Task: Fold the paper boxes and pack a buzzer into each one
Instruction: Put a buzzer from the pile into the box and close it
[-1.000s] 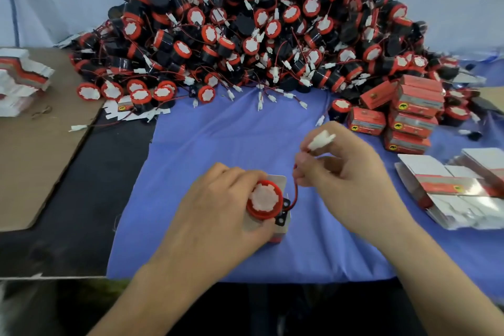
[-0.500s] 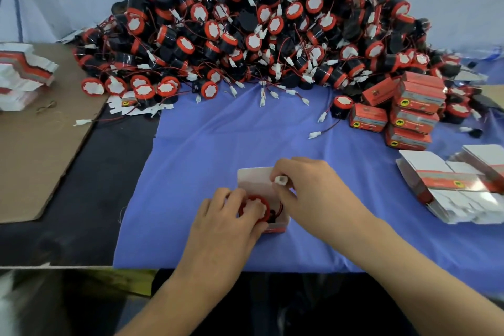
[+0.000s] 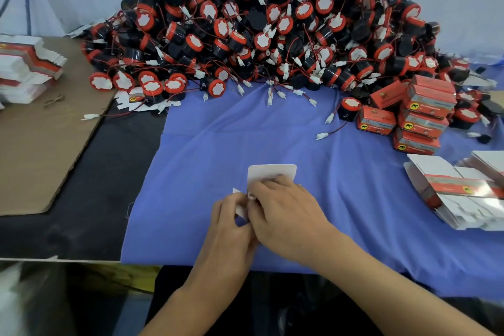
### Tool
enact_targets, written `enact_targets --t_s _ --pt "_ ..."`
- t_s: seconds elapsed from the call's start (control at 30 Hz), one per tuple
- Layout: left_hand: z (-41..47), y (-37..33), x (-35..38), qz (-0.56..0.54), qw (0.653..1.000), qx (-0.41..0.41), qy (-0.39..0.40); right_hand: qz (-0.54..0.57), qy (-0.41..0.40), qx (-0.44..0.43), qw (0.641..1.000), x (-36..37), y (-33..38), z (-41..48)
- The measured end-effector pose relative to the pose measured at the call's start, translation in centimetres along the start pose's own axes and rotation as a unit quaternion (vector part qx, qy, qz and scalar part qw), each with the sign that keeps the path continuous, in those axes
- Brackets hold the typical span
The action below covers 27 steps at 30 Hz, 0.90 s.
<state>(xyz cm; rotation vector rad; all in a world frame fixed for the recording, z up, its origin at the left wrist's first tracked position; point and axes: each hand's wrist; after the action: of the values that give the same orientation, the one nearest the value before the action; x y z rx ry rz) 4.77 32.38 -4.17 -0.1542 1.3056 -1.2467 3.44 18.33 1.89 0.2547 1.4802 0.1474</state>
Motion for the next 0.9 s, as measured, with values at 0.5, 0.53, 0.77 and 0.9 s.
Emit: enact_targets --t_s 0.5,0.53,0.77,0.9 --pt "-1.9 1.5 -0.2 -0.157 0.977 -0.005 -0.141 0.014 0.047 0.023 0.999 -0.9 -0.1 0.9" --pt "-2.0 1.5 -0.2 -0.176 0.974 -0.013 -0.142 0.001 0.045 0.017 0.999 -0.8 0.0 0.9" --pt "-1.2 1.3 -0.1 -0.217 0.97 -0.051 -0.102 -0.076 0.085 -0.116 0.987 -0.6 -1.5 0.3" --pt "-1.0 1.4 -0.1 -0.151 0.984 -0.043 -0.086 0.104 -0.008 -0.123 0.987 -0.6 -2.2 -1.1"
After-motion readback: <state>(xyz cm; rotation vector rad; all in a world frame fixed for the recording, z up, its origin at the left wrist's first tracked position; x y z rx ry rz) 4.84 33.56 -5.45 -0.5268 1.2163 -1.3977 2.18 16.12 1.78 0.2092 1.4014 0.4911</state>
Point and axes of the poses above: each hand's wrist, its own z-axis towards the middle knuckle, its own x-axis out of the palm, y = z × x, and after that the axes turned 5 degrees about x, right-handed
